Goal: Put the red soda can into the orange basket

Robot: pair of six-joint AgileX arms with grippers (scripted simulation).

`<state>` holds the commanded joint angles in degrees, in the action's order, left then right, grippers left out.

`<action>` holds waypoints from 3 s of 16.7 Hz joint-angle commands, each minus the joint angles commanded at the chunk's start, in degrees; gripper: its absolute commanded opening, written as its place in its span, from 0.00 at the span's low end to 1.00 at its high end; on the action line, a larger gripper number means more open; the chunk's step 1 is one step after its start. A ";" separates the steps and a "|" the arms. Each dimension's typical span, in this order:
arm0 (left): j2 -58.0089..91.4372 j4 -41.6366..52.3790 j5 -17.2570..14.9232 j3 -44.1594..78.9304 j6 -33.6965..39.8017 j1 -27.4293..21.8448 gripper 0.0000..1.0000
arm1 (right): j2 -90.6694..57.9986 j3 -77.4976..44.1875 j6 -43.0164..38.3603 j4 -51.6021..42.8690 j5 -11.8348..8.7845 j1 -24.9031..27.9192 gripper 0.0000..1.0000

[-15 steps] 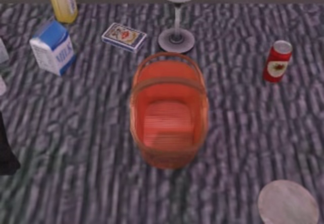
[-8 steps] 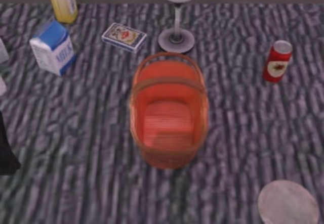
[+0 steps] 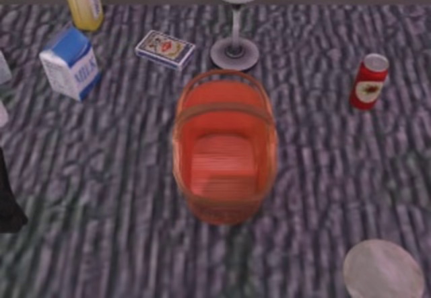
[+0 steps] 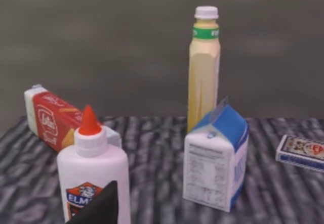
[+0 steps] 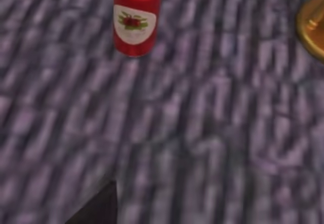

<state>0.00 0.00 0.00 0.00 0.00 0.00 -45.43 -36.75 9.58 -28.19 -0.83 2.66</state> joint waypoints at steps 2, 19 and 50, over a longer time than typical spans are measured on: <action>0.00 0.00 0.00 0.00 0.00 0.00 1.00 | -11.75 -10.48 2.61 -7.03 -0.05 0.50 1.00; 0.00 0.00 0.00 0.00 0.00 0.00 1.00 | -94.78 -96.56 23.25 -50.19 -1.83 5.03 1.00; 0.00 0.00 0.00 0.00 0.00 0.00 1.00 | -100.67 -93.48 24.51 -41.18 -1.98 5.71 0.25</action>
<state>0.00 0.00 0.00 0.00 0.00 0.00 -146.10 -130.23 34.09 -69.37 -2.81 8.37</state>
